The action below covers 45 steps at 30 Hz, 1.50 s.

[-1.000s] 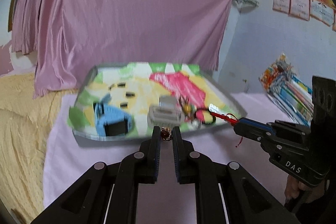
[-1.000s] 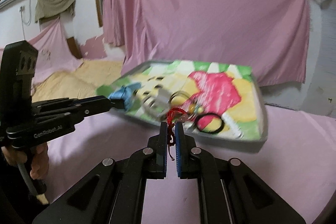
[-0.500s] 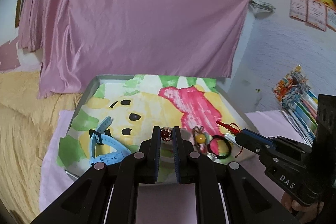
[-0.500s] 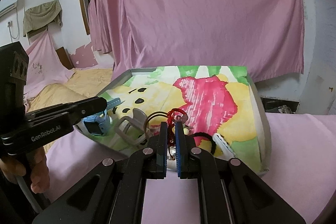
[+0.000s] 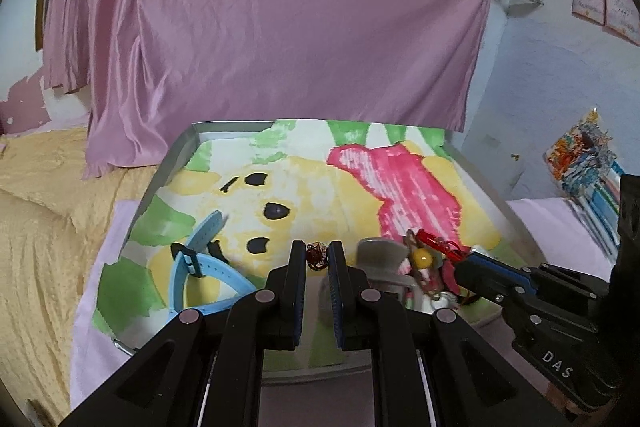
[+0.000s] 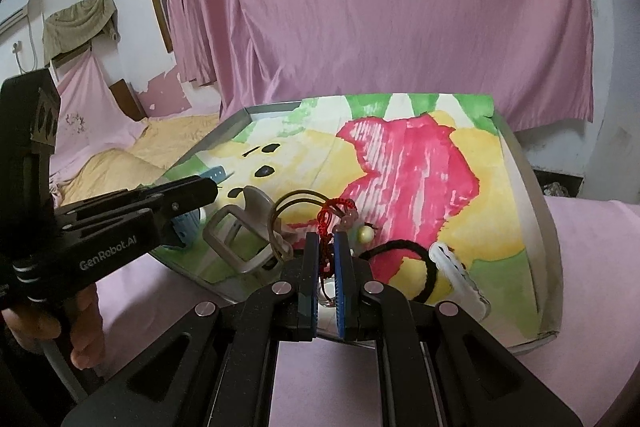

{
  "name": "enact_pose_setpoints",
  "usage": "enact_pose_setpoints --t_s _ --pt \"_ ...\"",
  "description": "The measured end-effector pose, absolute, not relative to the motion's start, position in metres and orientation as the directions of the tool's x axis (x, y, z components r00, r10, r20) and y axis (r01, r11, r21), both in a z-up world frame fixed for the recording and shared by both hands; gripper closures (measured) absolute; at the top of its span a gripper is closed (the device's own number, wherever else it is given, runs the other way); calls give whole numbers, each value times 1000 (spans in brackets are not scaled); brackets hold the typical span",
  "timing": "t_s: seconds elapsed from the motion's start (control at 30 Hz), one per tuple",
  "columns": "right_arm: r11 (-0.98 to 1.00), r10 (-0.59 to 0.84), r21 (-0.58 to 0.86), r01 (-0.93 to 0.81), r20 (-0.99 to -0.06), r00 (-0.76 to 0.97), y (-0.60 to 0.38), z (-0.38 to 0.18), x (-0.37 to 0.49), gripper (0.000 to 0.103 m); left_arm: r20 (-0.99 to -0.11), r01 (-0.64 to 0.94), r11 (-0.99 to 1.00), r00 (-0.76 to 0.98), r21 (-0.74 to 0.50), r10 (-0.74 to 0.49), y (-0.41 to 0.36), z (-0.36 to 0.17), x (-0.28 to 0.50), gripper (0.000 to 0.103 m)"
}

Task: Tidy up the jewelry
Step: 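Carry the bracelet into the tray with the right gripper while the left carries the charm, then open both grippers to release the bracelet and charm in the tray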

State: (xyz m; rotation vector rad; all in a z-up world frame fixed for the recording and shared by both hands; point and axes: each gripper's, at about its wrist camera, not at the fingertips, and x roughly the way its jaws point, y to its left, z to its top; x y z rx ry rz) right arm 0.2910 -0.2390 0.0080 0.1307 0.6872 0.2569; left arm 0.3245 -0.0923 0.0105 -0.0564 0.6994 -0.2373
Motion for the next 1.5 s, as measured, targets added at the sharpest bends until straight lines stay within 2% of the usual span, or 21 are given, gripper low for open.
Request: enact_pose_setpoints --t_s 0.37,0.83,0.93,1.0,1.03,1.1,1.33,1.37,1.43,1.5 --pt "952 298 255 -170 -649 700 -245 -4 305 96 -694 194 975 687 -111 -216 -94 -5 336 92" --pt "955 279 265 -131 -658 699 -250 -7 308 94 -689 197 974 692 -110 -218 -93 -3 331 92" --pt "957 272 260 -129 -655 705 -250 -7 307 88 -682 195 975 699 -107 -214 -93 -2 330 89" --pt "958 268 257 -127 -649 712 -251 -6 306 73 -673 194 975 707 -109 -216 -93 0 329 83" --pt "959 265 253 -126 -643 719 -251 -5 305 71 -669 195 974 710 -113 -220 -93 0 328 81" --pt "960 259 249 -125 -635 728 -251 -3 304 71 -661 195 974 717 -115 -222 -92 2 327 78" --pt "965 232 242 -101 -603 763 -256 2 298 71 -638 191 974 737 -121 -224 -90 6 323 77" --pt "965 229 241 -100 -601 766 -257 2 298 71 -633 191 974 741 -123 -225 -89 7 323 75" --pt "966 225 238 -98 -595 771 -257 3 297 71 -622 189 973 749 -131 -229 -87 9 320 64" --pt "968 220 234 -96 -591 776 -257 4 296 70 -605 185 972 762 -142 -234 -85 11 318 44"
